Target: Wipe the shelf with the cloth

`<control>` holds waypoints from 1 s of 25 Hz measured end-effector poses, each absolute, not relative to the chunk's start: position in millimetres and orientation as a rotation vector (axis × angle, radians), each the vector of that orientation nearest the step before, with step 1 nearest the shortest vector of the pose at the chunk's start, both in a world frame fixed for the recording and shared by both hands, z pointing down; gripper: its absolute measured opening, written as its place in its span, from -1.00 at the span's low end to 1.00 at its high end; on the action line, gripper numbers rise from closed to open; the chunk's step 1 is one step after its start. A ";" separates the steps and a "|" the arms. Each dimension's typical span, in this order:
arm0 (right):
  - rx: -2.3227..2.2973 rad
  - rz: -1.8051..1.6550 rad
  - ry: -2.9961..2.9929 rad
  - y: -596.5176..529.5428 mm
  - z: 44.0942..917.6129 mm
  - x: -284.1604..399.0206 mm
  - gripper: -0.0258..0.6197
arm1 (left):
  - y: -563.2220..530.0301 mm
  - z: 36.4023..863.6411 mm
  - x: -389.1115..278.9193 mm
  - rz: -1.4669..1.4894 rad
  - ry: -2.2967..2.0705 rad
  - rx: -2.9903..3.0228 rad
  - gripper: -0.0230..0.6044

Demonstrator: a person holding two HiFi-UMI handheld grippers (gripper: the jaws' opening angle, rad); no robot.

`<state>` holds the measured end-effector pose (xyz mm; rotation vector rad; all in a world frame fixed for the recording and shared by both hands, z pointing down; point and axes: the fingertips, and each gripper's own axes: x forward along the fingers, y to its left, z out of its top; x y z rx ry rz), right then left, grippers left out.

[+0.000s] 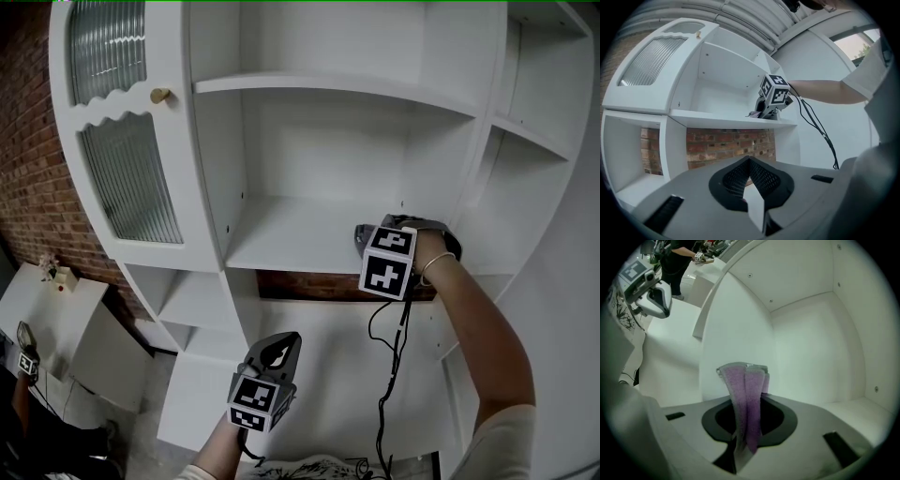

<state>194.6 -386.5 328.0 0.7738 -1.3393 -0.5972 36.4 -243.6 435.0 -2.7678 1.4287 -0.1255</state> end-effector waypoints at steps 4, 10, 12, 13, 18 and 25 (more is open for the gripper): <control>0.769 -0.586 -1.359 -360.4 328.4 194.4 -0.67 | -231.2 437.2 37.5 -0.148 1.409 -2.796 -0.88; 0.773 -0.585 -1.365 -325.8 328.6 191.2 -0.67 | -217.3 435.1 35.4 -0.125 1.391 -2.789 -0.88; 0.774 -0.577 -1.365 -315.5 329.6 191.1 -0.67 | -210.6 434.1 37.4 -0.127 1.376 -2.795 -0.88; 0.773 -0.572 -1.366 -310.4 330.3 190.9 -0.67 | -207.5 433.7 38.4 -0.134 1.368 -2.800 -0.88; 0.841 -0.551 -1.412 -290.2 325.1 188.1 -0.66 | -199.5 427.1 42.5 -0.116 1.340 -2.800 -0.88; 1.063 -0.520 -1.671 -275.3 318.8 180.9 -0.65 | -199.2 421.3 34.9 -0.098 1.349 -2.802 -0.88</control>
